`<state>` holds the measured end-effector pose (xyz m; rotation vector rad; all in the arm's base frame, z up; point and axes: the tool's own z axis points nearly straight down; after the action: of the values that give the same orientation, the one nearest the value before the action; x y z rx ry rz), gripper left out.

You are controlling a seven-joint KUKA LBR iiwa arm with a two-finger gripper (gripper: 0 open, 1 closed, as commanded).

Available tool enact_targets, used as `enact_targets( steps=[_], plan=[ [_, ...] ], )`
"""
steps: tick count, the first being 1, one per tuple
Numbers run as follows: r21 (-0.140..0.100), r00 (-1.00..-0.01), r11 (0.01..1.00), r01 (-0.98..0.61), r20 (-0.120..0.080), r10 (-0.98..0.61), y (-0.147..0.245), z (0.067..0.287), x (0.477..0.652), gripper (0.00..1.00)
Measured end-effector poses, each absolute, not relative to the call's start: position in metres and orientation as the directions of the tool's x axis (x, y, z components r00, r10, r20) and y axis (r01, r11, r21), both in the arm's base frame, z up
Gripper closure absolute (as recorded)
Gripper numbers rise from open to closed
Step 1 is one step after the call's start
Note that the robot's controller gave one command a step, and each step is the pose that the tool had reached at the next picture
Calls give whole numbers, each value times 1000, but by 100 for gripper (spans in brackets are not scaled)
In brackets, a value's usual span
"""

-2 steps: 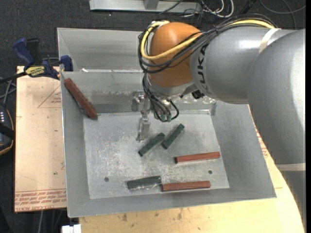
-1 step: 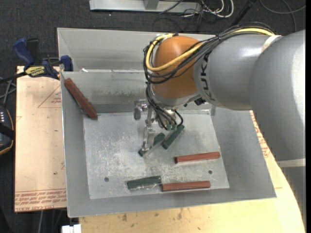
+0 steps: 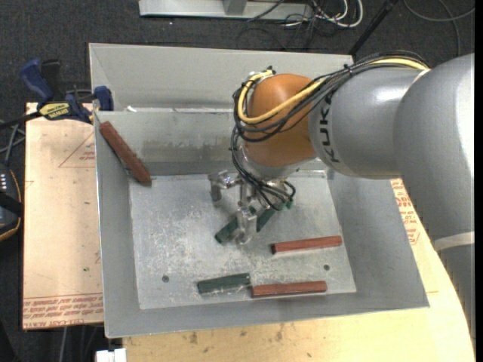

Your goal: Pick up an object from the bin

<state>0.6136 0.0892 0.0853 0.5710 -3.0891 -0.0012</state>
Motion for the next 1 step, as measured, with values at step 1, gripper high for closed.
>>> enact_targets(
  steps=[1],
  plan=[
    [1, -922, 922, -387, -2, -387, 68, 91, 617, 0]
  ],
)
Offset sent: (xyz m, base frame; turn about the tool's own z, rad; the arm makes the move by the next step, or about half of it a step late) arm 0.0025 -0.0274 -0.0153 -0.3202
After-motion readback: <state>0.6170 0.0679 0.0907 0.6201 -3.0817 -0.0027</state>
